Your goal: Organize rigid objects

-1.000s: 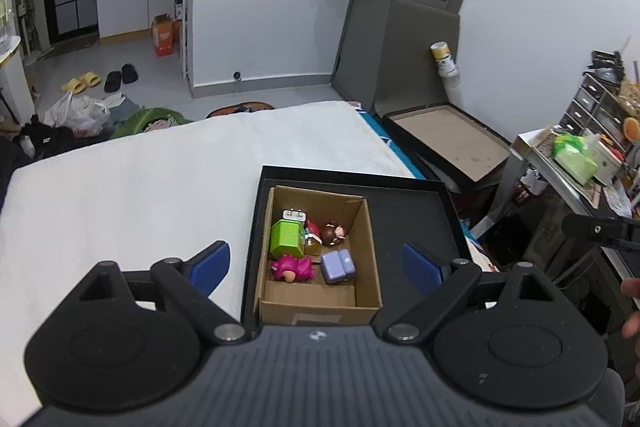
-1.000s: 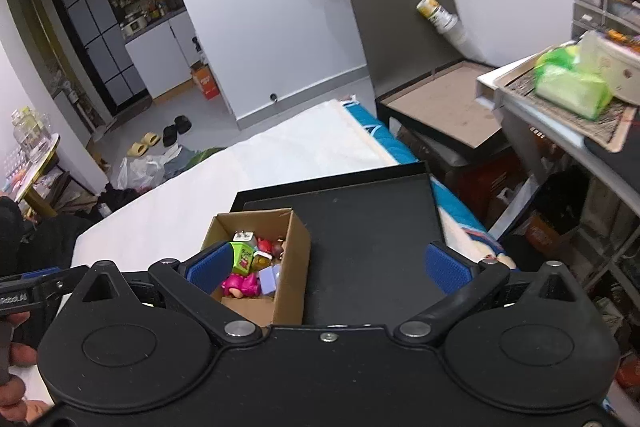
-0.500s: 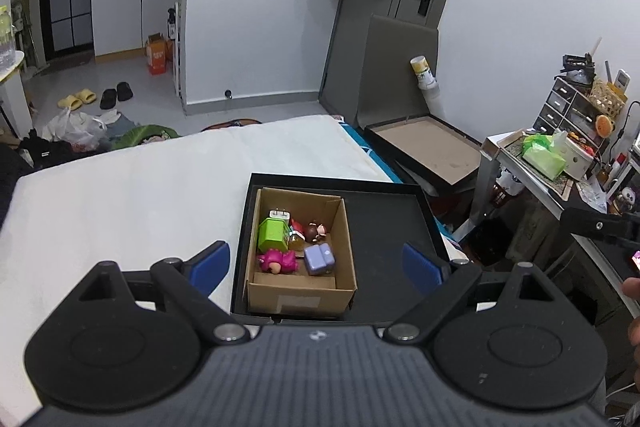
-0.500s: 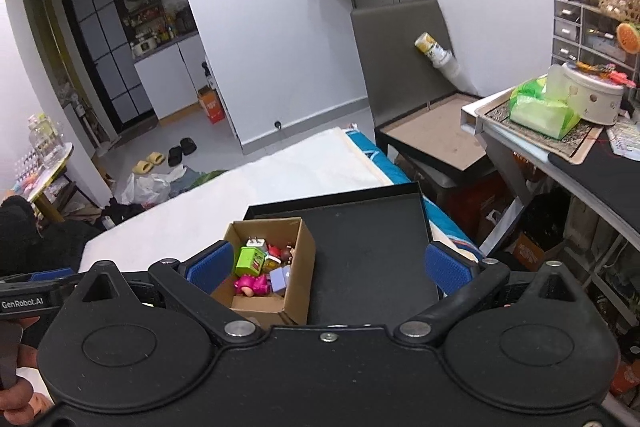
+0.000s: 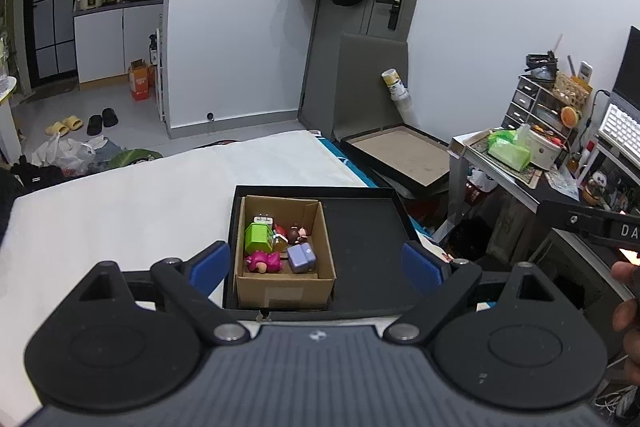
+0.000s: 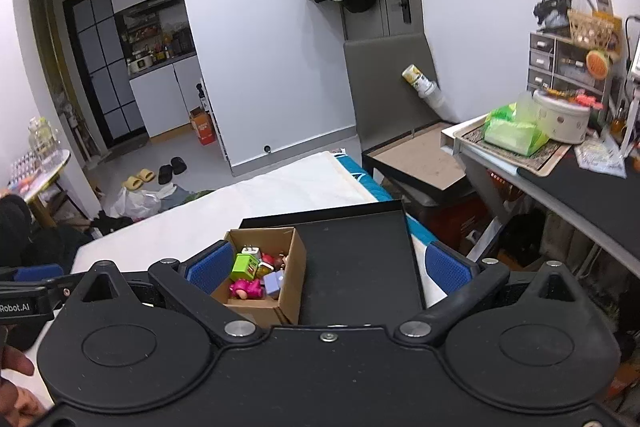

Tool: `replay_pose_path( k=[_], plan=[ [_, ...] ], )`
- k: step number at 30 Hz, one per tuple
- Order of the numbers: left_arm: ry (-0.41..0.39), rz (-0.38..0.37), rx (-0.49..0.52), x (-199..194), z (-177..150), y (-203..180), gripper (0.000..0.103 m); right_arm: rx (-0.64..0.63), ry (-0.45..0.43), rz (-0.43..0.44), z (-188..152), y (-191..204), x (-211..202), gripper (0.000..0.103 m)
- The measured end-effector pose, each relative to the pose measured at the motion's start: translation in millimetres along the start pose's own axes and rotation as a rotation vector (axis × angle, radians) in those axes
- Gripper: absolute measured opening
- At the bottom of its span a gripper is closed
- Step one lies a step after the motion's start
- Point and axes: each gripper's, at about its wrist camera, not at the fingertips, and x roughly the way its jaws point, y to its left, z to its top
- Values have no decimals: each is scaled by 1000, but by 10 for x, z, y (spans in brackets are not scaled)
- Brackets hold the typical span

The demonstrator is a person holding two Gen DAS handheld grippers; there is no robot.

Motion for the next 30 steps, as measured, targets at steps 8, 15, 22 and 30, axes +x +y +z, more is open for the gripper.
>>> replay_pose_path(
  k=[8, 15, 22, 30],
  plan=[
    [-8, 9, -8, -133, -91, 16, 92, -45, 5, 25, -129, 132, -103, 103],
    [-2, 3, 3, -158, -157, 24, 92, -73, 38, 61, -227, 213, -129, 103],
    [10, 8, 5, -121, -204, 36, 92, -75, 23, 38, -235, 246, -167, 103],
    [18, 13, 14, -112, -245, 21, 92, -56, 31, 29, -297, 200, -151, 103]
  ],
)
